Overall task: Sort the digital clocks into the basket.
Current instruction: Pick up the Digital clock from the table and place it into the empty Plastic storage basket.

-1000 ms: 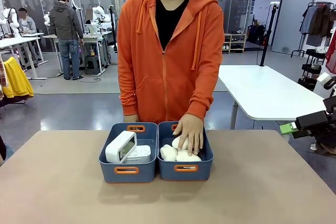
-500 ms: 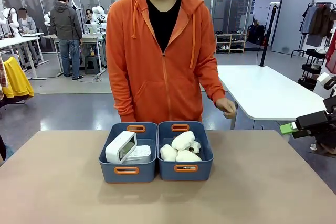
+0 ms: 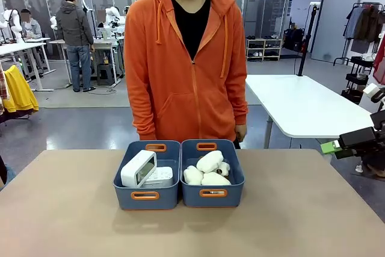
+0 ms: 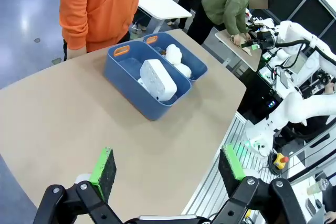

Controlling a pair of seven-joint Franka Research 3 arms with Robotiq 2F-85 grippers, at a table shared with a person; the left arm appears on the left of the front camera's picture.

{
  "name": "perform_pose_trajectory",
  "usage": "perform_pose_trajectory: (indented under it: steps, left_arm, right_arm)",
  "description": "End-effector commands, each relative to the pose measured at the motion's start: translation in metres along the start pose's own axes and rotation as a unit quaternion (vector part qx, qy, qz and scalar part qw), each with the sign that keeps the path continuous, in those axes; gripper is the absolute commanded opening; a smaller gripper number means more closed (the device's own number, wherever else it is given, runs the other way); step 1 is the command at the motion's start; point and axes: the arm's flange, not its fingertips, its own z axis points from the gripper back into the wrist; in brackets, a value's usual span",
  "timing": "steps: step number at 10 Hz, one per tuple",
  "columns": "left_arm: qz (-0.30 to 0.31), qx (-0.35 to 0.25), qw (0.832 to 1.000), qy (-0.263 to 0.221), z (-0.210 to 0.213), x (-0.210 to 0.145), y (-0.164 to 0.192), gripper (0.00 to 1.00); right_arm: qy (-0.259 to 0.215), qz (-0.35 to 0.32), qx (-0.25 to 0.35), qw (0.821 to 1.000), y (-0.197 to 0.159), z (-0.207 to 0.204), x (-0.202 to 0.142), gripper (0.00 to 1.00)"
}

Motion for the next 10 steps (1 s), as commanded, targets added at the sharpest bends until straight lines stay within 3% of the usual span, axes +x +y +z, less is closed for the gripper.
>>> perform_pose_trajectory:
  steps: [1,10]
  left_arm:
    - [0.0,-0.007,1.0,-0.006,0.0015,0.0023,-0.0031,1.0]
    - [0.0,-0.007,1.0,-0.006,0.0015,0.0023,-0.0031,1.0]
  right_arm:
    - [-0.002,0.003,0.0,1.0,0.0011,0.0006,-0.0012,1.0]
    - [-0.002,0.003,0.0,1.0,0.0011,0.0006,-0.0012,1.0]
